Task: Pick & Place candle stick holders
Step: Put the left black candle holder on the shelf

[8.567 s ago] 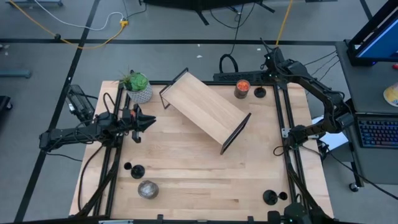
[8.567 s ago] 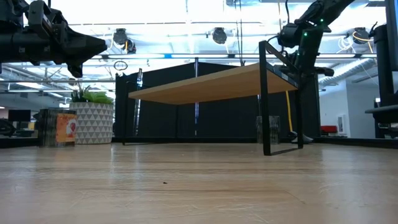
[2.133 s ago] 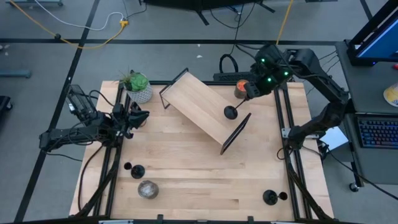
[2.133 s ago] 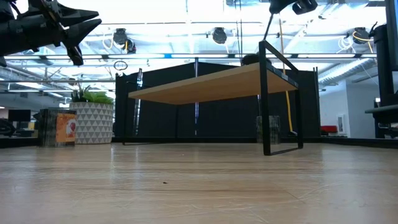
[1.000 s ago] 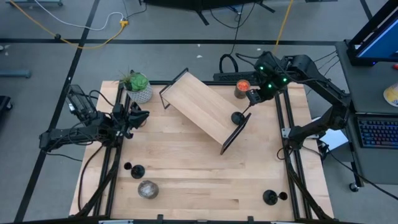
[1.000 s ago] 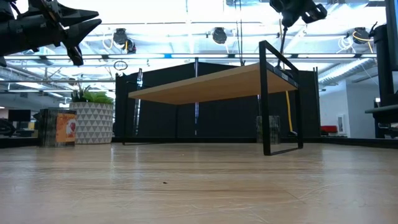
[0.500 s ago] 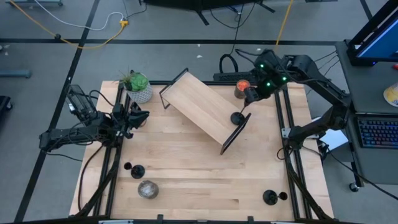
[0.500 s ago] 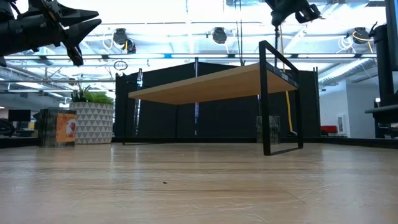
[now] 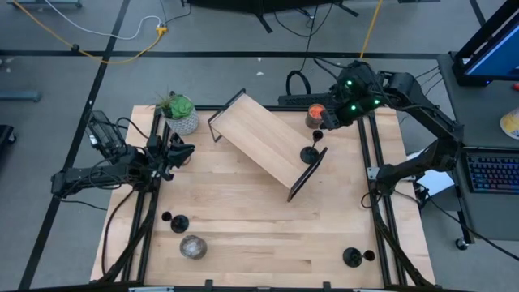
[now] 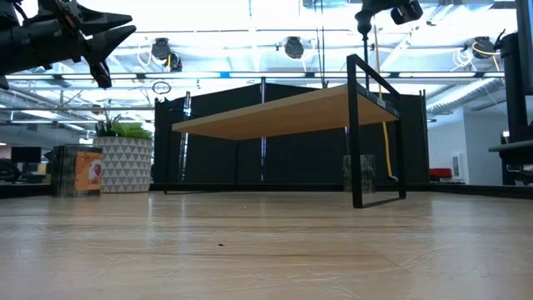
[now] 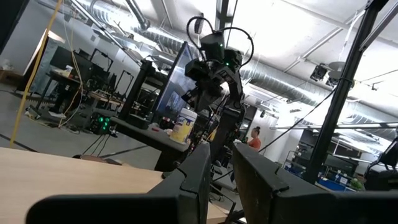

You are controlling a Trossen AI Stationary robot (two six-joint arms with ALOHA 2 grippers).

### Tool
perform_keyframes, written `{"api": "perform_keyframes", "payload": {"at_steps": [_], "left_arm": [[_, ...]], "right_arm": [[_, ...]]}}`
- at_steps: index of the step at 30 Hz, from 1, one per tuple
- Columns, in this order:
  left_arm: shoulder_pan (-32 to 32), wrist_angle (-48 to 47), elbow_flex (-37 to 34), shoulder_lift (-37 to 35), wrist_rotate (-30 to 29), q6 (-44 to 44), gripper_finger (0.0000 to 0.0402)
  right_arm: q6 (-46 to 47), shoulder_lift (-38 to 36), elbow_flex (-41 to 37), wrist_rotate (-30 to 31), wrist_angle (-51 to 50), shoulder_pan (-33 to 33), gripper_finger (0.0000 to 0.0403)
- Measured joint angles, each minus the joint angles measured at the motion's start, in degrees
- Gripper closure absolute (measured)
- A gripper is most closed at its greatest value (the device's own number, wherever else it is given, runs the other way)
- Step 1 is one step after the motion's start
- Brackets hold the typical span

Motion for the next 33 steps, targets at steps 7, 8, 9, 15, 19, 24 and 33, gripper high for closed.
{"api": "perform_keyframes", "payload": {"at_steps": [7, 8, 9, 15, 19, 24, 33], "left_arm": [[0.0, 0.0, 0.0, 0.0, 0.0, 0.0, 0.0330], [0.0, 0.0, 0.0, 0.0, 0.0, 0.0, 0.0330], [0.0, 0.0, 0.0, 0.0, 0.0, 0.0, 0.0330], [0.0, 0.0, 0.0, 0.0, 0.1, -2.3, 0.0330], [0.0, 0.0, 0.0, 0.0, 0.1, -2.5, 0.0330], [0.0, 0.0, 0.0, 0.0, 0.0, -2.5, 0.0330], [0.0, 1.0, 0.0, 0.0, -2.2, -9.0, 0.0330]], "right_arm": [[-3.4, -6.5, 0.0, 3.4, 4.2, -0.1, 0.0360], [-3.2, -7.8, 0.0, 5.4, 4.0, -0.1, 0.0360], [-3.1, -9.0, 0.0, 8.2, 3.6, 0.0, 0.0360], [-1.9, -15.4, 0.0, 21.8, -0.1, 2.0, 0.0397], [-1.8, -18.3, -0.4, 28.5, 0.0, 4.4, 0.0399], [-1.6, -22.5, -6.6, 35.1, 1.2, 6.4, 0.0402], [-4.4, -33.0, -29.8, 37.8, 21.9, 9.0, 0.0402]]}}
